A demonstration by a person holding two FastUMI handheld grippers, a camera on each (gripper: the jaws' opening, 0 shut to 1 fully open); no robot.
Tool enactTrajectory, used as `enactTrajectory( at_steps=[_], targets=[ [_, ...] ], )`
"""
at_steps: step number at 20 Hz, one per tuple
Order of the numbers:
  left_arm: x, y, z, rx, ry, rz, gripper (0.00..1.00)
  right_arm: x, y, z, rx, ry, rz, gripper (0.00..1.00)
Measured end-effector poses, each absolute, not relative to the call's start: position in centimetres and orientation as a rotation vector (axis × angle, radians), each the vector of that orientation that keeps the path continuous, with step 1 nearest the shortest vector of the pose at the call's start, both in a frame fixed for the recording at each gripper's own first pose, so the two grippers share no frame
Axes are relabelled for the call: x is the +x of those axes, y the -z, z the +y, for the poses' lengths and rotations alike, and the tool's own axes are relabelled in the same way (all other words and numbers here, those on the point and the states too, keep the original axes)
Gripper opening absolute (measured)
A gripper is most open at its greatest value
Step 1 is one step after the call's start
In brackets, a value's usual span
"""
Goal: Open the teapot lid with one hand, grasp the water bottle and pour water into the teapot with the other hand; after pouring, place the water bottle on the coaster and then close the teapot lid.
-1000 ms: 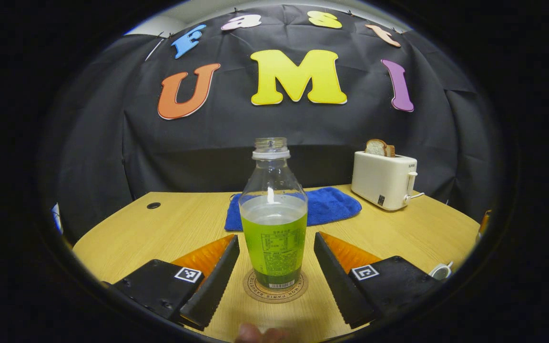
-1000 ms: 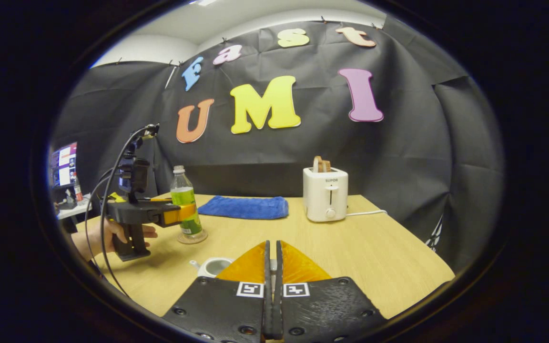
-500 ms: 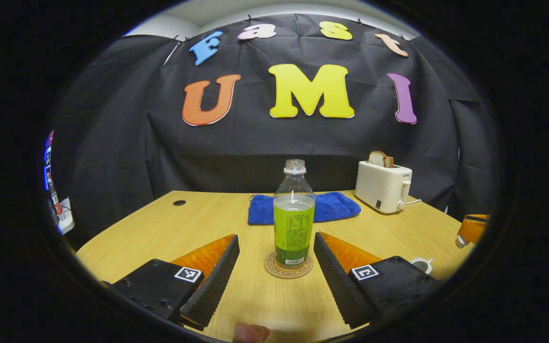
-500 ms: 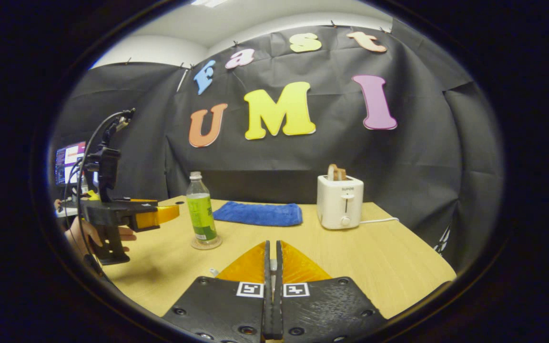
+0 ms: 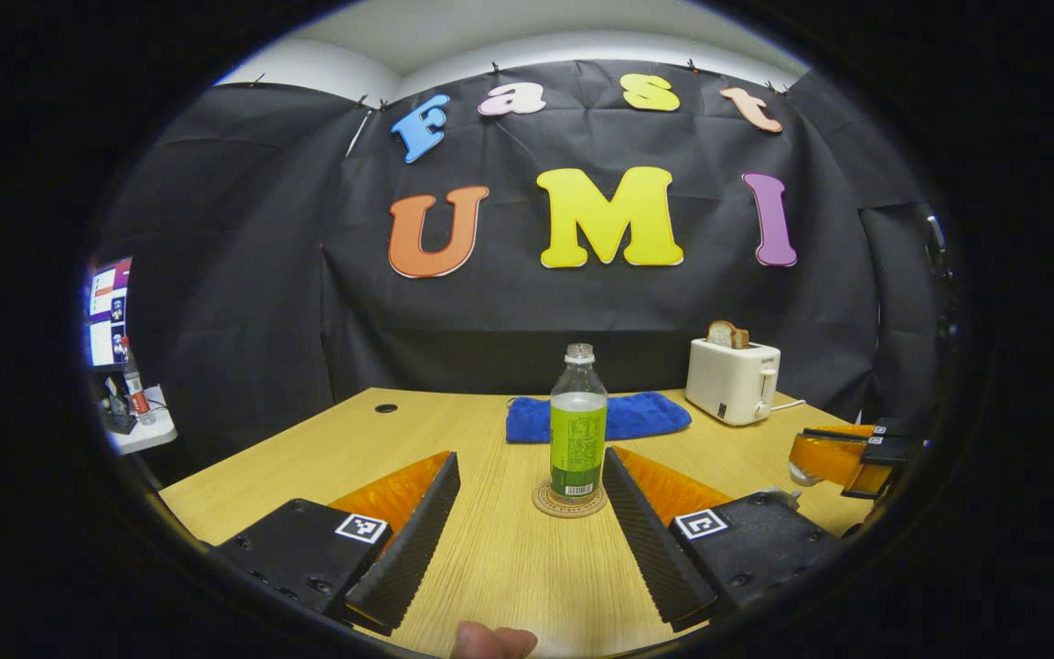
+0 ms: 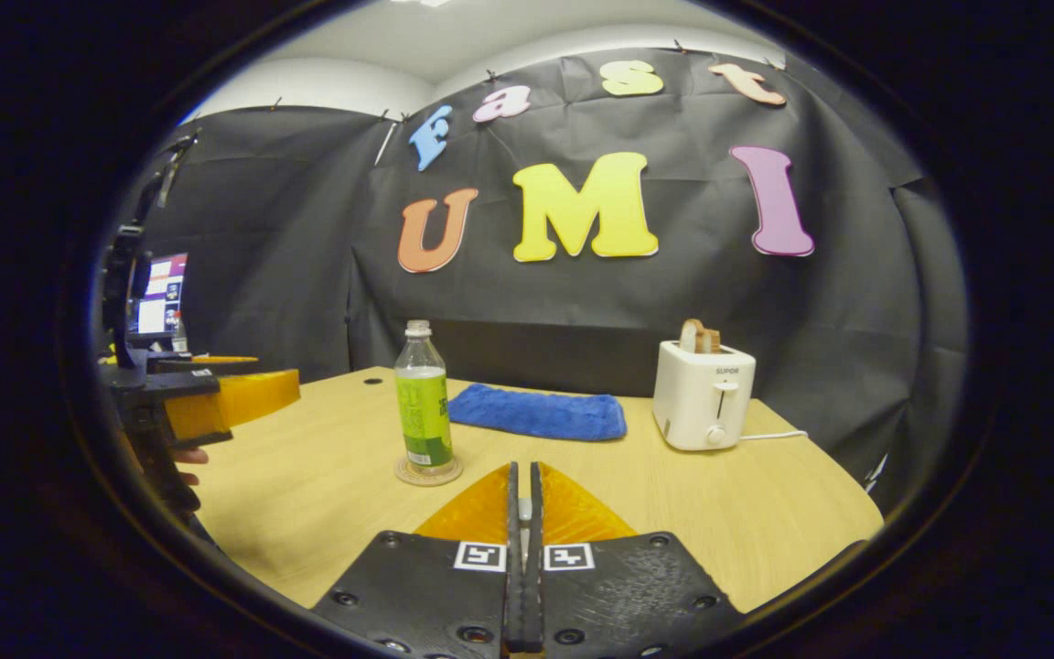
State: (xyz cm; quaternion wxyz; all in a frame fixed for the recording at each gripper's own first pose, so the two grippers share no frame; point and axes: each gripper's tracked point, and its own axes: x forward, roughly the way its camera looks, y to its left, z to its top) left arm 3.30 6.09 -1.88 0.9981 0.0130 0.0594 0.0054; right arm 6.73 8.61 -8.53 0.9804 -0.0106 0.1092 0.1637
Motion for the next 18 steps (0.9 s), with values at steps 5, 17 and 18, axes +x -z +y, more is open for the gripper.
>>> enactTrajectory(
  at_steps=[5,17,18],
  targets=[
    [1.5,0.3,7.5,0.053,-0.033,0.076,0.98,7.3,10.3,9.9,-0.038,-0.339,0.241,0.01],
    [-0.3,0.0,9.6,0.037,-0.054,0.068,0.98,7.9,12.5,9.4,-0.056,-0.300,0.255,0.01],
    [-0.2,0.1,9.7,0.035,-0.058,0.069,0.98,7.9,12.5,9.3,-0.056,-0.297,0.252,0.01]
  ],
)
